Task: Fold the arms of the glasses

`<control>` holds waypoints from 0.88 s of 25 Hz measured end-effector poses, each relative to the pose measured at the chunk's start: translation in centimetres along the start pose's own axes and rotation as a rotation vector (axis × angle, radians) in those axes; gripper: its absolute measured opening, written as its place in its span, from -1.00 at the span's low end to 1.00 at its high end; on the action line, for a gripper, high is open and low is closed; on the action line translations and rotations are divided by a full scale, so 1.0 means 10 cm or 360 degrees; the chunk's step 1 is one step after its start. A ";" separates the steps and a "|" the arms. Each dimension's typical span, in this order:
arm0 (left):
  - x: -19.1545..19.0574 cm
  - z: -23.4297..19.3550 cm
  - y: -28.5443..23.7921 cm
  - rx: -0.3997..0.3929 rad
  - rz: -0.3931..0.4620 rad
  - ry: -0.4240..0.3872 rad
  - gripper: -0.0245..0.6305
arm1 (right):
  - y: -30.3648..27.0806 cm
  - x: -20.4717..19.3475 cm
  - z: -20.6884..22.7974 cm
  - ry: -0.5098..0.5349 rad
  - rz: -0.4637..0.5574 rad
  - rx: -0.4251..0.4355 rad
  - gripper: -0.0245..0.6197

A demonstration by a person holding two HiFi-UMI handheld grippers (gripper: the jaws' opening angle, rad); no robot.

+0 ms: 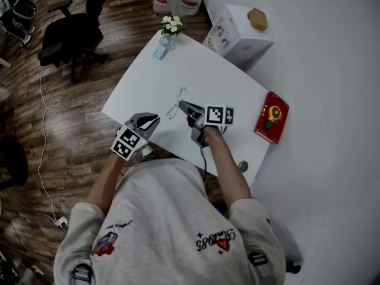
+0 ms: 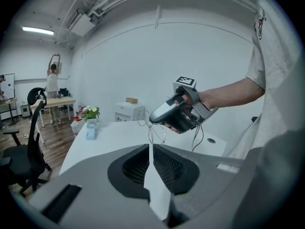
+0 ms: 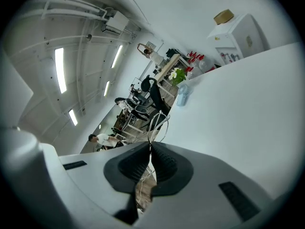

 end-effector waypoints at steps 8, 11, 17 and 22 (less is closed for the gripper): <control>0.18 -0.32 0.06 0.0176 0.0042 0.0032 -0.90 | 0.22 -0.08 0.12 0.0039 0.0069 -0.0142 -0.87; 0.21 -0.44 0.08 0.0274 0.0049 0.0055 -0.90 | 0.29 -0.10 0.14 0.0053 0.0064 -0.0171 -0.87; 0.24 -0.58 0.17 0.0376 0.0106 0.0128 -0.90 | 0.43 -0.16 0.14 0.0109 0.0085 -0.0249 -0.87; 0.26 -0.58 0.20 0.0389 0.0155 0.0134 -0.91 | 0.54 -0.18 0.16 0.0139 0.0113 -0.0299 -0.88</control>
Point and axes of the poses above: the fingertips, and each gripper's own axes: y backward along the fingers, z to its right, x out of its top, the point moved 10 cm from there along y, backward along the fingers, and after that the axes turned 11 degrees about x, right-handed, at the moved point
